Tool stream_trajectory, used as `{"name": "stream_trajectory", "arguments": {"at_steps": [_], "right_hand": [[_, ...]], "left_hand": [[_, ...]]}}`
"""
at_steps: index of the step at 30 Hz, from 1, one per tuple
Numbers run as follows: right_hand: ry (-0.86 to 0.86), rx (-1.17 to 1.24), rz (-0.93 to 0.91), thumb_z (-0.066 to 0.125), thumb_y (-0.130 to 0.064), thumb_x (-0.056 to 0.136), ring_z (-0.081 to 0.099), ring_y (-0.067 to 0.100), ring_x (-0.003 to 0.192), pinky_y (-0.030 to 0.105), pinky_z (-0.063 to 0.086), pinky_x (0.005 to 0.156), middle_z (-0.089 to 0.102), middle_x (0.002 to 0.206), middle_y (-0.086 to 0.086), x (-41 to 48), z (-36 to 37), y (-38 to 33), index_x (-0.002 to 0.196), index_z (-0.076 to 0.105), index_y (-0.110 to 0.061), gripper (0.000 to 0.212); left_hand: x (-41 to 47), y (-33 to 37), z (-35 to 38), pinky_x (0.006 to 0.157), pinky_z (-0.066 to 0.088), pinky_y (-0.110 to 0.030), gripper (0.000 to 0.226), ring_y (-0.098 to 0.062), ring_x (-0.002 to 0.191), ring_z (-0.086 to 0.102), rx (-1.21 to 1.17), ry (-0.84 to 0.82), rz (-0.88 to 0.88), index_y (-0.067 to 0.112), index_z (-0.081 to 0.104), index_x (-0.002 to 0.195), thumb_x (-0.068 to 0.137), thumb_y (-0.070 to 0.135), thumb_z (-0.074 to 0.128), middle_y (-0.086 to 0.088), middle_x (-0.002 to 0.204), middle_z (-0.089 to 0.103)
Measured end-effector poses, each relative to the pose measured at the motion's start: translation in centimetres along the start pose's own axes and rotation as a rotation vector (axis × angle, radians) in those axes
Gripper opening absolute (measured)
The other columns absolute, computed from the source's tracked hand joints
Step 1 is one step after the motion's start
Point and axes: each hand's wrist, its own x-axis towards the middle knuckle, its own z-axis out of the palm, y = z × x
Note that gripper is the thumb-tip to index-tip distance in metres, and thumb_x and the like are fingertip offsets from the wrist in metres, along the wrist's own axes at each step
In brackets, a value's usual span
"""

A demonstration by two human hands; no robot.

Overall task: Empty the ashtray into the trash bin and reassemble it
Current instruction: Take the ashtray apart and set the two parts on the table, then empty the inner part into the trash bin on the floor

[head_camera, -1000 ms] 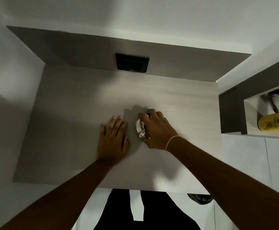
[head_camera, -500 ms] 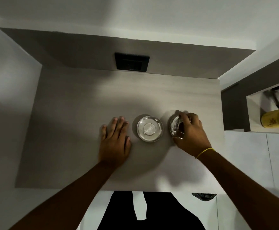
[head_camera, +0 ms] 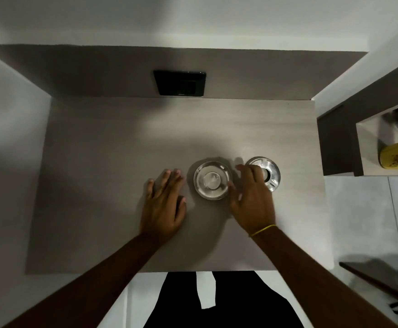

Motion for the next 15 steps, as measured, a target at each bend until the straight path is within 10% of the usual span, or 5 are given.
{"name": "stream_trajectory", "arguments": {"at_steps": [9,15], "right_hand": [[-0.201,0.203,0.063,0.051,-0.007,0.066,0.064,0.044,0.112,0.051,0.055,0.094,0.062,0.125,0.018,3.1,2.6,-3.6,0.129,0.063,-0.008,0.065],[-0.13,0.444,0.099,0.058,0.001,0.078,0.073,0.026,0.097,0.019,0.052,0.086,0.075,0.104,0.004,1.8,-1.3,1.9,0.121,0.066,-0.012,0.046]], "left_hand": [[-8.0,5.7,0.0,0.128,0.034,-0.048,0.055,-0.024,0.162,0.035,-0.129,-0.225,0.555,0.016,0.039,0.163,0.112,0.036,0.041,-0.007,0.169,0.047],[-1.0,12.9,3.9,0.12,0.041,-0.049,0.048,-0.028,0.132,0.06,0.063,-0.302,0.962,0.017,0.063,0.136,0.094,0.038,0.069,-0.005,0.138,0.066]]}}
